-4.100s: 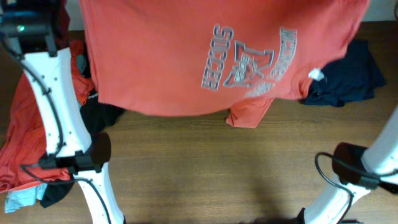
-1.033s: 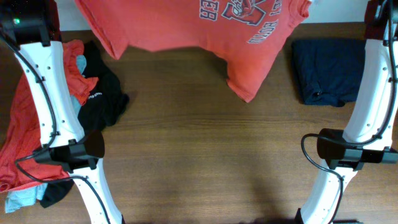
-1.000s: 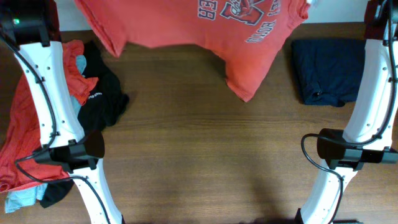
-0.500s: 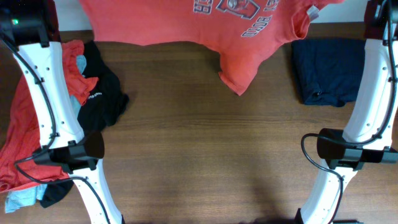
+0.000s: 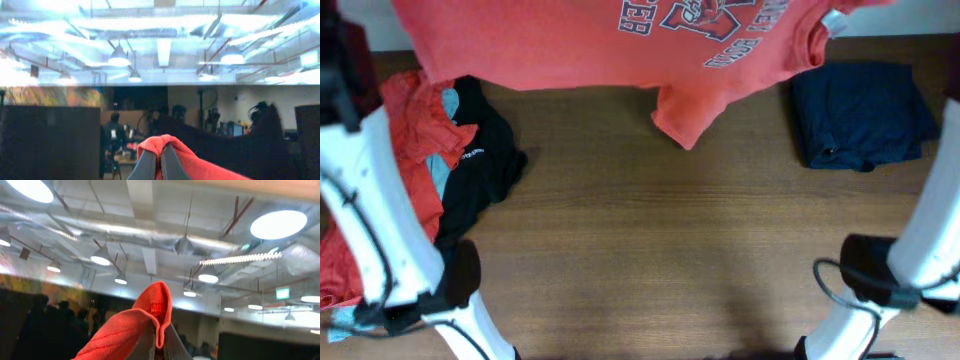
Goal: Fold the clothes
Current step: 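Lift the shirt high with both grippers and shake it out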
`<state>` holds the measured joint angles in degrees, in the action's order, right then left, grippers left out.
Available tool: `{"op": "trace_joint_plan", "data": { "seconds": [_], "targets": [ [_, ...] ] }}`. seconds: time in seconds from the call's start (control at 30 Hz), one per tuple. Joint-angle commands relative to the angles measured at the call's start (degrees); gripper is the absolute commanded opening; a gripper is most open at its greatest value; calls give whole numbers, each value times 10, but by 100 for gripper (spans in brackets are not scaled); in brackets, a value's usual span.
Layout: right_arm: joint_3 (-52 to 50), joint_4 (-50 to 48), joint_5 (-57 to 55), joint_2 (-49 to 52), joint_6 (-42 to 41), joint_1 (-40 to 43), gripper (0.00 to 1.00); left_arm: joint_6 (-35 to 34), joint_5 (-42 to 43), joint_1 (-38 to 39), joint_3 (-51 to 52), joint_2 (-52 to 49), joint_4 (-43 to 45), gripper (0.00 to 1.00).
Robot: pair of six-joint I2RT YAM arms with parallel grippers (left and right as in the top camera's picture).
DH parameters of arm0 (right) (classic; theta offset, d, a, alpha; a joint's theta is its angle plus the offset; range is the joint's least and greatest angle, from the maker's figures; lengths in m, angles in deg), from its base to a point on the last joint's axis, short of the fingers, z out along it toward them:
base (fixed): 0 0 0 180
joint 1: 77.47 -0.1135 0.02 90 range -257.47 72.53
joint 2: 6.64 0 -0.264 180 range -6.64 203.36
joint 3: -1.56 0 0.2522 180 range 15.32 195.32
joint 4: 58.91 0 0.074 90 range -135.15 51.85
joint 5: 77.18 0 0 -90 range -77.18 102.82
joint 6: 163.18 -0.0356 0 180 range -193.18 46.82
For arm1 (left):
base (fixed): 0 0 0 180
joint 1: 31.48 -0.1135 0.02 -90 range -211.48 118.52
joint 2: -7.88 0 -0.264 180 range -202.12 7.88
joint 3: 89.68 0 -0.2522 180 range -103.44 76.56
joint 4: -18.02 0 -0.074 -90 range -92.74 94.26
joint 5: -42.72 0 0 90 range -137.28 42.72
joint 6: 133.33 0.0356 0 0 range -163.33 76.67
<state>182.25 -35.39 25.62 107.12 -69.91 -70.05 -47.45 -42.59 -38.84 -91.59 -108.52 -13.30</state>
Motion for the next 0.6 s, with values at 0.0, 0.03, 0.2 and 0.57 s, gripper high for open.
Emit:
{"op": "trace_joint_plan", "data": {
  "seconds": [0.0, 0.03, 0.2, 0.57],
  "targets": [
    [9, 20, 3, -51, 13, 1, 4, 12, 4, -2, -7, 48, -25, 0],
    [9, 27, 3, -60, 13, 1, 4, 12, 4, -2, -7, 56, -35, 0],
    [9, 65, 3, -92, 13, 1, 4, 12, 4, -2, -7, 76, -73, 0],
    [9, 86, 0, -52, 23, 1, 4, 11, 4, -2, 57, 64, -63, 0]
  ]
}}
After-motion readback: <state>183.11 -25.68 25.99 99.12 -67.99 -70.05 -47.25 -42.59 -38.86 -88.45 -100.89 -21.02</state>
